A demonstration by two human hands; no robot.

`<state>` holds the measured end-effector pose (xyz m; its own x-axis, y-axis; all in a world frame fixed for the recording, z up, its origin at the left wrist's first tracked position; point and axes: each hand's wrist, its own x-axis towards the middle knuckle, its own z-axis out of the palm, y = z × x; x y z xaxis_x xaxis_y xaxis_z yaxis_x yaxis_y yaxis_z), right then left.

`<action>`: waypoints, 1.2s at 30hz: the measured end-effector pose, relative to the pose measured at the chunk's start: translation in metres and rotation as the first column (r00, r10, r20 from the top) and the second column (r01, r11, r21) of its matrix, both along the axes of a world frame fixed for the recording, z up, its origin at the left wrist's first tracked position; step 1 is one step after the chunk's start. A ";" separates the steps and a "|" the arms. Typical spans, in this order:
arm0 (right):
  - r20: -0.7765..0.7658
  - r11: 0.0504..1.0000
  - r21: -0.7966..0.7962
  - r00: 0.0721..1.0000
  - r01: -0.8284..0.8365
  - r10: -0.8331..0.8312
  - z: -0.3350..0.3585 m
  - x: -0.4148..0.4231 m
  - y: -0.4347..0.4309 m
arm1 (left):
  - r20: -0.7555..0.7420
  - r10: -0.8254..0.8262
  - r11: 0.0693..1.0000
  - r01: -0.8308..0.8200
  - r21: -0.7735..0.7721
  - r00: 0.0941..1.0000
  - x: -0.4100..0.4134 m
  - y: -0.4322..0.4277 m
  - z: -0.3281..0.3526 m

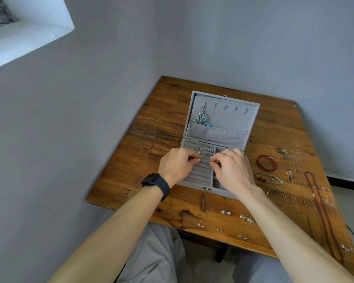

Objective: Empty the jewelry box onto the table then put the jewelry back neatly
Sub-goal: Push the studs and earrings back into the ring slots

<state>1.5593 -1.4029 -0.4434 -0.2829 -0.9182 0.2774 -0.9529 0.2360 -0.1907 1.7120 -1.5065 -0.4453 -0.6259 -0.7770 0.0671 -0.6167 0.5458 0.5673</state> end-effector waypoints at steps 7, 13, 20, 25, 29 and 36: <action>-0.268 0.981 0.186 0.964 0.052 0.000 0.013 0.011 -0.009 | -0.011 -0.013 0.999 0.013 -0.030 1.000 -0.007 0.002 0.004; -0.377 0.929 0.357 0.925 0.093 0.053 0.034 0.023 -0.019 | 0.004 -0.012 1.000 0.012 -0.019 1.000 -0.012 0.001 0.001; -0.218 0.932 0.358 0.976 0.062 0.019 0.032 0.016 -0.026 | -0.025 -0.012 0.998 0.014 0.064 1.000 -0.010 -0.002 -0.003; 0.227 0.974 0.224 0.969 0.043 -0.095 0.019 -0.004 -0.017 | -0.092 -0.006 0.990 0.019 0.141 0.996 -0.008 -0.004 -0.006; 0.397 0.972 0.225 0.904 0.072 -0.159 0.015 -0.007 -0.013 | -0.106 -0.007 0.988 0.023 0.153 0.994 -0.007 -0.005 -0.008; 0.232 0.989 0.138 0.970 0.045 -0.077 0.005 -0.003 -0.012 | -0.118 -0.012 0.986 0.031 0.165 0.993 -0.006 -0.006 -0.010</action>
<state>1.5562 -1.4146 -0.4385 -0.3825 -0.9210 0.0745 -0.8675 0.3301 -0.3721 1.7060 -1.5124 -0.4548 -0.6380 -0.7699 0.0114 -0.5308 0.4505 0.7179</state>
